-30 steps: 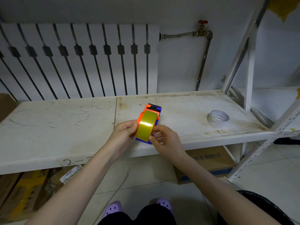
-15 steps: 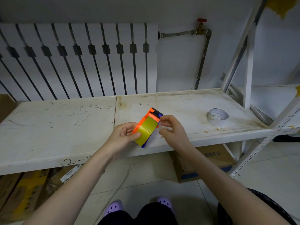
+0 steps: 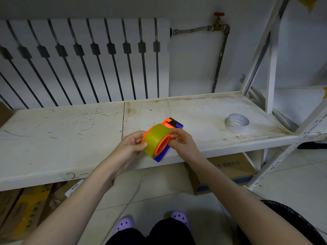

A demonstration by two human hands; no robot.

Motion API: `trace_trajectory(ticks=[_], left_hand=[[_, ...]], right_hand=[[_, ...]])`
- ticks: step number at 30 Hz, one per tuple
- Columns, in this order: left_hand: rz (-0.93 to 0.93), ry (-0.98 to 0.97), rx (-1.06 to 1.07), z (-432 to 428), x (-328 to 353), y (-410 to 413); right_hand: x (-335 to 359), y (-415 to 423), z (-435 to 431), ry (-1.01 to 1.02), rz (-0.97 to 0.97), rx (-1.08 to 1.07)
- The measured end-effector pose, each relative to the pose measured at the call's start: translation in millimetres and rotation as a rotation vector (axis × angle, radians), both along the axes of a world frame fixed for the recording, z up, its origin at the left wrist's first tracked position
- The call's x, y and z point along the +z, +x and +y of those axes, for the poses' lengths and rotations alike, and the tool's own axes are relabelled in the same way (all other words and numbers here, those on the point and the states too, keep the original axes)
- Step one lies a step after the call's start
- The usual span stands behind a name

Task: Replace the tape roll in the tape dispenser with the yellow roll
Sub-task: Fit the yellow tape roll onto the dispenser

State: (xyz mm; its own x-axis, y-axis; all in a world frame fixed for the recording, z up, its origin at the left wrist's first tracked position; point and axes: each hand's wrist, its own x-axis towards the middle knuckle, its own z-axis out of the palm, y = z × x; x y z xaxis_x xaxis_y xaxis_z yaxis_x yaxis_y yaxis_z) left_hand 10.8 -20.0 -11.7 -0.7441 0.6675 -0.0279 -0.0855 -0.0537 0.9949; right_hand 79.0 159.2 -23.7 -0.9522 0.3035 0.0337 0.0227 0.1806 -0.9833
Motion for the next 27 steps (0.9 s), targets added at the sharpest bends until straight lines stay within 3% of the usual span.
trace_trajectory(ticks=[16, 20, 23, 27], left_hand=[[-0.079, -0.273, 0.172, 16, -10, -5], [0.027, -0.357, 0.153, 14, -11, -7], [0.019, -0.355, 0.119, 12, -7, -6], [0.062, -0.324, 0.167, 13, -7, 4]], right_hand=[[-12, -9, -20, 0.256, 0.075, -0.065], [-7, -7, -22, 0.273, 0.112, -0.078], [-5, -8, -18, 0.235, 0.058, -0.161], [-2, -4, -23, 0.382, -0.024, -0.115]])
